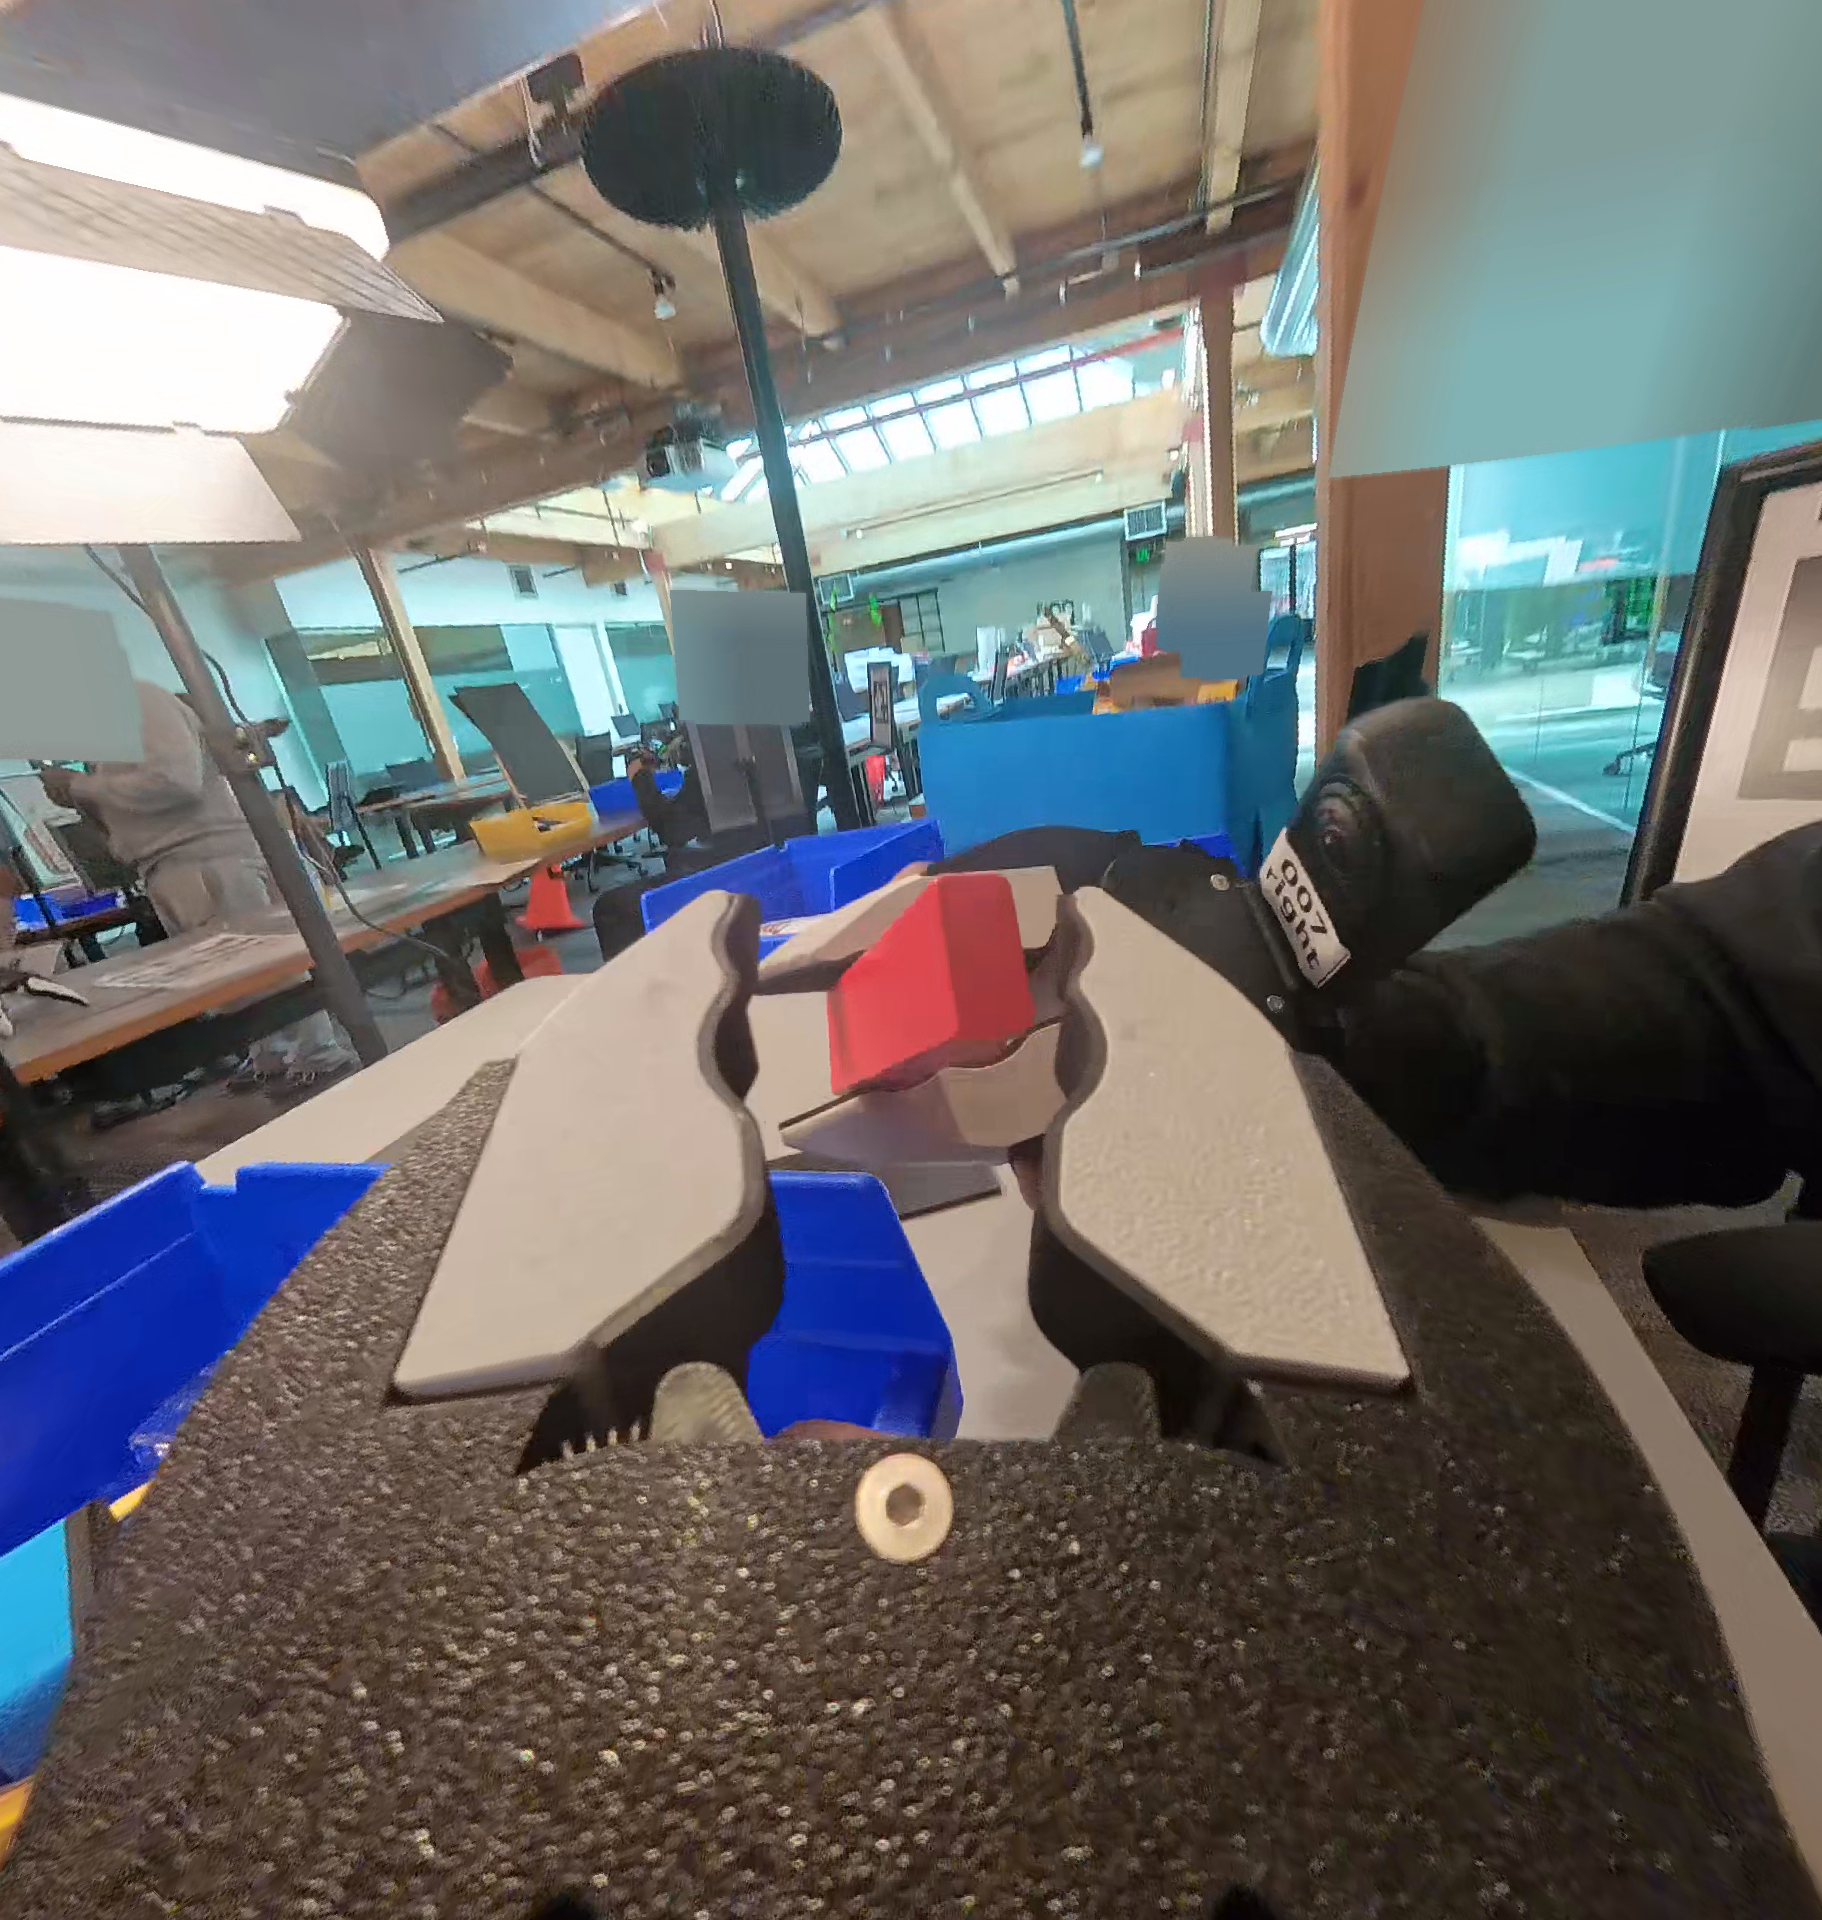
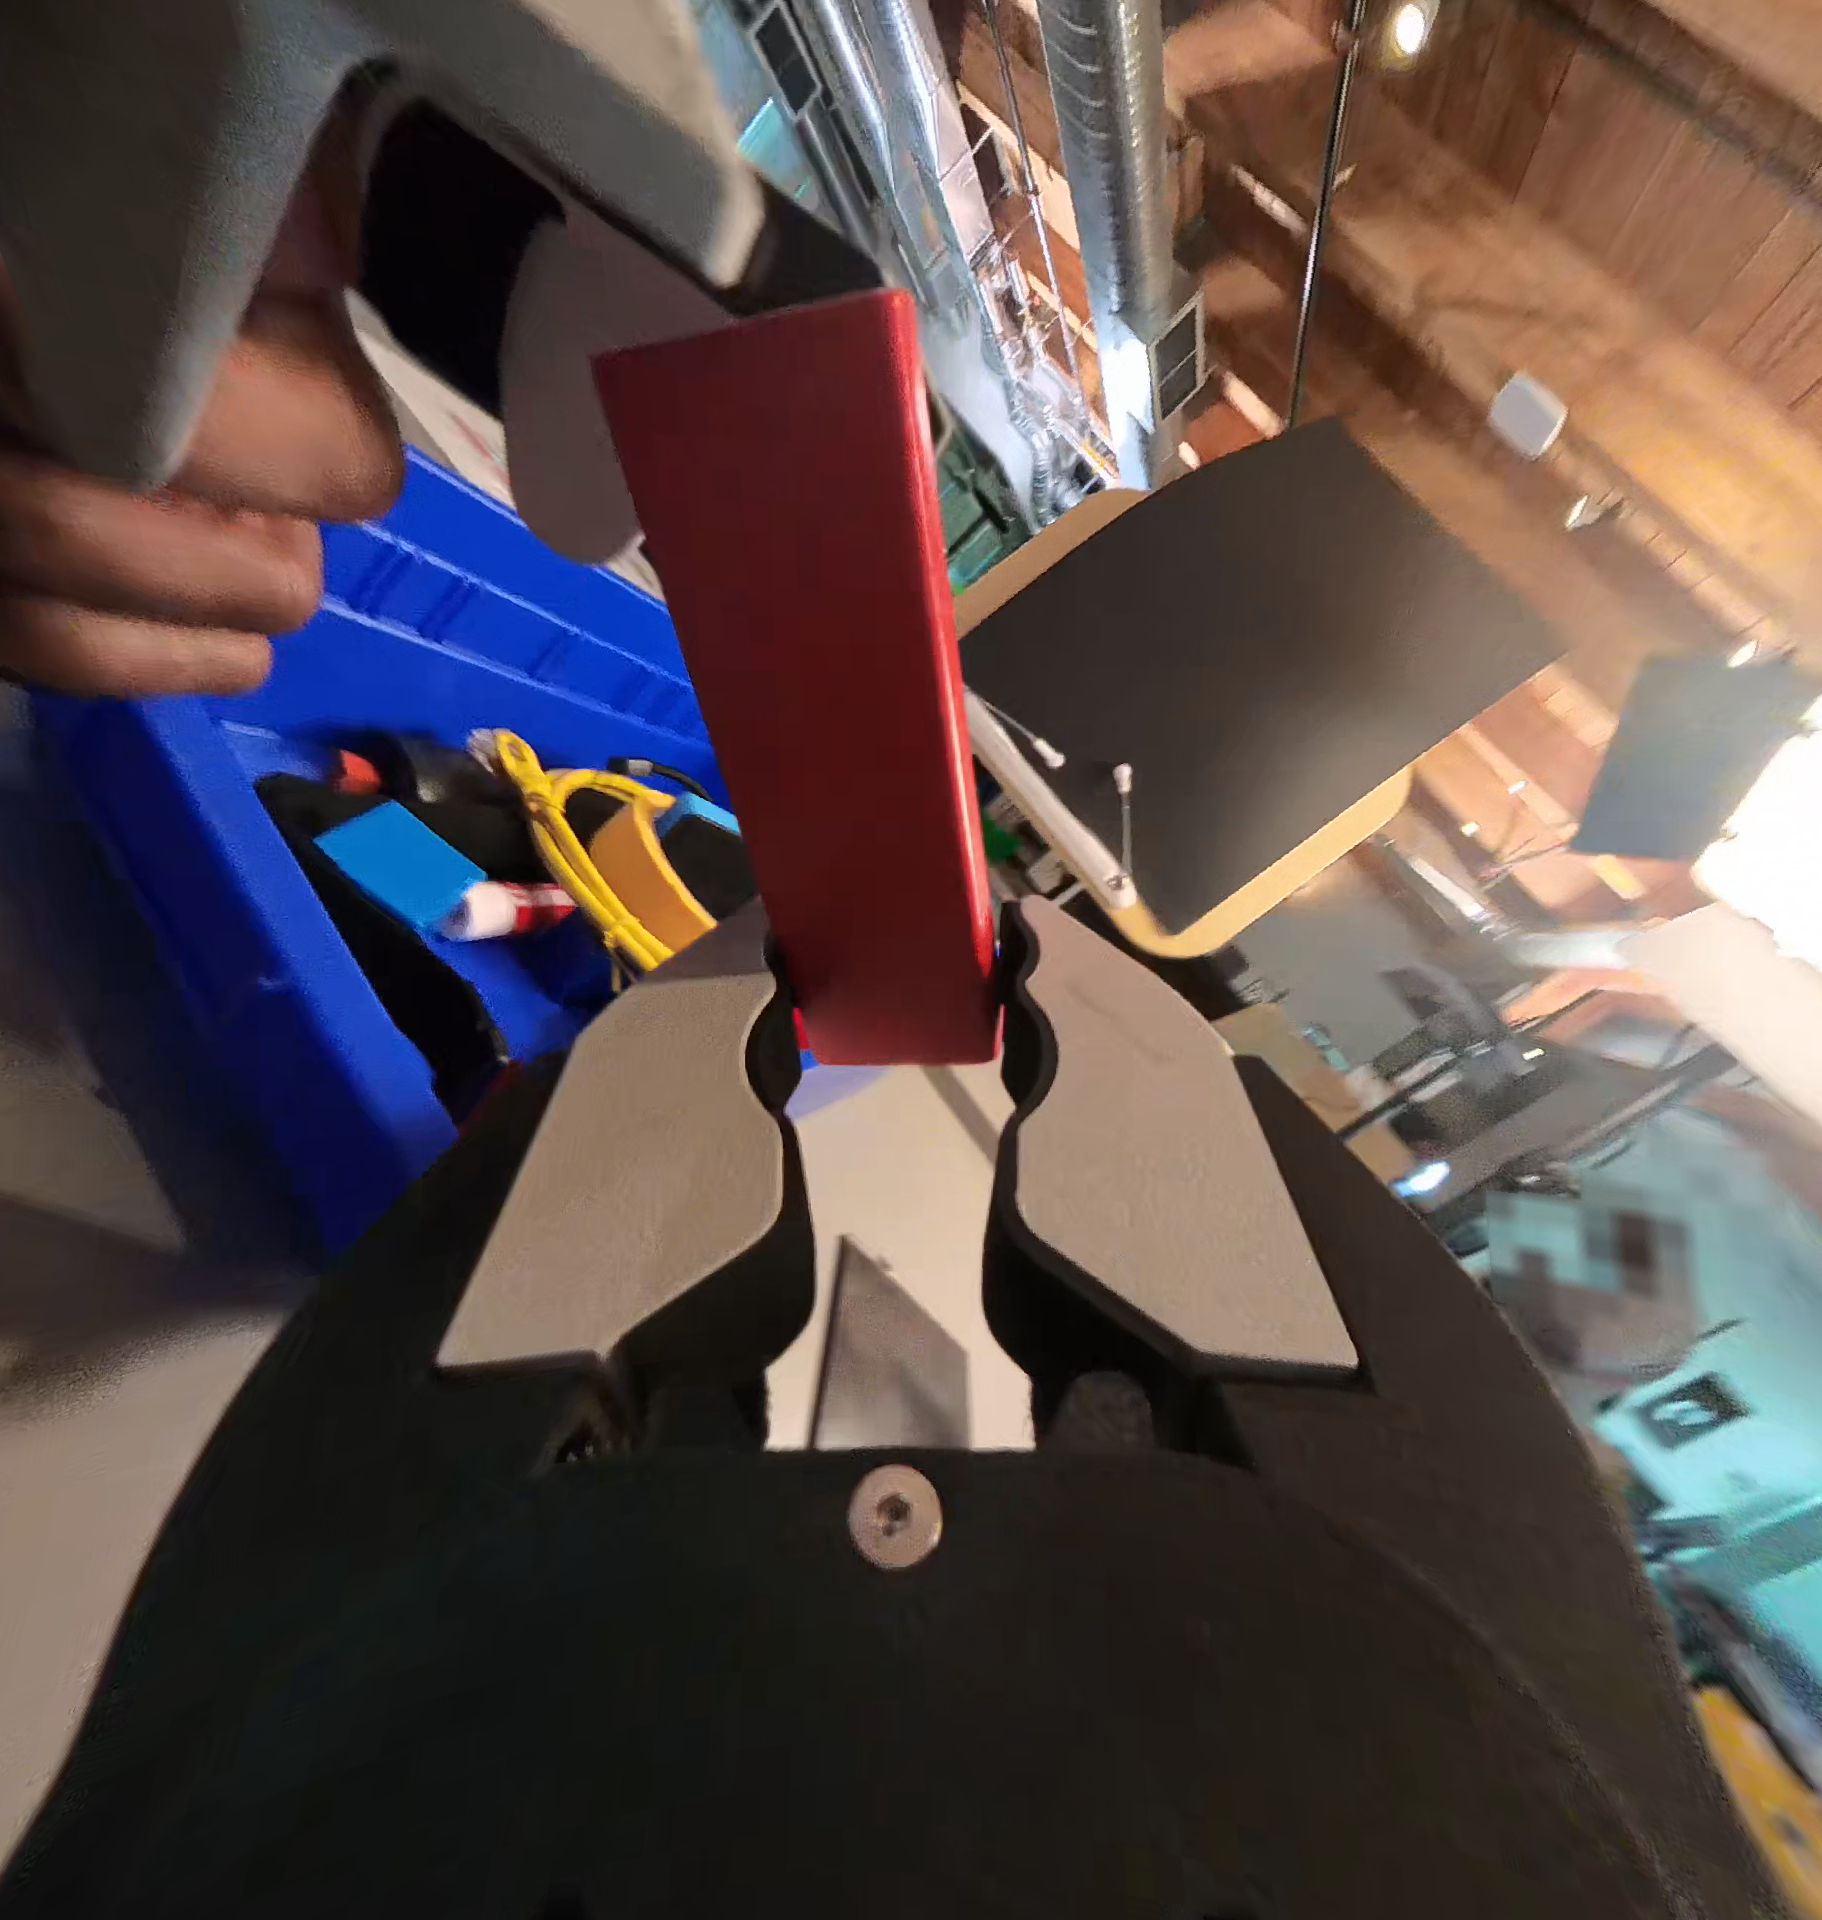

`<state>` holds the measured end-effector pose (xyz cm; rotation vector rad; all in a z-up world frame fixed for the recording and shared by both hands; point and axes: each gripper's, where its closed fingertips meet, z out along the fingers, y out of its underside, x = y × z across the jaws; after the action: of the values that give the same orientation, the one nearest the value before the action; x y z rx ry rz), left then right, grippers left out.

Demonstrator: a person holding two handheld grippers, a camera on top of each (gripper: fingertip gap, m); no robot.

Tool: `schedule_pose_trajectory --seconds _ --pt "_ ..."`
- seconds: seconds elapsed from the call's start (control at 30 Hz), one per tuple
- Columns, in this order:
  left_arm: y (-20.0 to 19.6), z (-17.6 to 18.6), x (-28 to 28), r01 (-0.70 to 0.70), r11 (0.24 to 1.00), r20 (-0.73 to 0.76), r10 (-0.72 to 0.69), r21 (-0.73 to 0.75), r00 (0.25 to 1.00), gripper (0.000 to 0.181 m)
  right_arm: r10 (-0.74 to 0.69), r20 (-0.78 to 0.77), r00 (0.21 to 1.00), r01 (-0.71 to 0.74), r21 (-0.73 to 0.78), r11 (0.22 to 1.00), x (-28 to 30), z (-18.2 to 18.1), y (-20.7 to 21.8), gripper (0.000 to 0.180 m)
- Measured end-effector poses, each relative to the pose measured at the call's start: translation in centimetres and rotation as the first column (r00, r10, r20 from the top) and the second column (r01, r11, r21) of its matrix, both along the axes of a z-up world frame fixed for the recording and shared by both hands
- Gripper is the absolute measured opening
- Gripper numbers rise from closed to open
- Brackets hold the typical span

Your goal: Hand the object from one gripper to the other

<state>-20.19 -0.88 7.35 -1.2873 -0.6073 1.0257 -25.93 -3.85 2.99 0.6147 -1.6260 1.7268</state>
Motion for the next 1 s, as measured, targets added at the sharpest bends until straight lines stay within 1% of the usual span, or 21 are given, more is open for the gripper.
schedule_pose_trajectory --seconds 0.07,0.13,0.27,0.37,0.43,0.53,0.63,0.7,0.77,0.87,0.9,0.93,1.0 --pt "-0.3 0.1 0.2 0.001 1.0 0.007 -0.001 0.015 1.0 0.058 0.026 0.127 0.992 -0.027 0.006 1.0 0.5 0.2 0.1 0.035" --pt "-0.5 -0.2 0.4 -0.025 0.999 0.034 0.024 0.043 0.999 0.061 0.027 0.212 0.977 -0.028 -0.001 1.0 1.0 0.7 0.4 0.035" --pt "0.7 -1.0 2.3 -0.088 0.989 0.05 0.083 0.121 0.995 0.061 -0.03 0.231 0.972 0.034 -0.014 0.999 2.9 0.9 2.1 0.035" --pt "2.4 -2.3 3.9 -0.138 0.982 0.059 0.131 0.133 0.99 0.059 -0.073 0.181 0.981 0.076 -0.006 0.997 5.5 -0.2 3.3 0.034" --pt "3.5 -3.2 4.8 -0.176 0.978 0.064 0.17 0.108 0.983 0.051 -0.088 0.121 0.989 0.089 -0.003 0.996 7.7 -1.1 4.0 0.034" --pt "4.8 -3.8 6.6 -0.211 0.976 -0.005 0.212 0.053 0.977 0.017 -0.103 0.062 0.993 0.105 -0.018 0.994 10.2 -2.2 5.0 0.034" --pt "5.8 -4.2 8.5 -0.261 0.965 -0.087 0.257 -0.035 0.962 0.018 -0.061 0.092 0.994 0.064 -0.026 0.998 12.1 -2.8 5.7 0.035" --pt "6.0 -4.1 9.5 -0.35 0.93 -0.178 0.327 -0.117 0.928 0.017 -0.023 0.058 0.998 0.024 -0.022 0.999 13.3 -2.5 6.1 0.037" --pt "6.2 -4.1 10.4 -0.413 0.884 -0.259 0.355 -0.219 0.898 0.017 0.023 0.013 1.0 -0.023 -0.022 1.0 14.5 -2.1 6.6 0.039" --pt "5.7 -3.9 11.7 -0.489 0.84 -0.339 0.4 -0.236 0.852 0.017 0.071 -0.042 0.997 -0.072 -0.024 0.997 16.0 -1.6 7.3 0.041" --pt "5.2 -4.0 11.8 -0.536 0.807 -0.358 0.438 -0.248 0.825 0.017 0.083 -0.059 0.995 -0.085 -0.018 0.996 16.5 -1.5 7.6 0.042" --pt "4.7 -4.2 11.9 -0.593 0.758 -0.38 0.482 -0.272 0.789 0.017 0.097 -0.07 0.993 -0.098 -0.01 0.995 17.0 -1.5 7.8 0.043" --pt "3.5 -4.9 11.9 -0.699 0.638 -0.415 0.569 -0.323 0.71 0.017 0.133 -0.073 0.988 -0.133 0.006 0.991 18.2 -1.5 8.5 0.043"
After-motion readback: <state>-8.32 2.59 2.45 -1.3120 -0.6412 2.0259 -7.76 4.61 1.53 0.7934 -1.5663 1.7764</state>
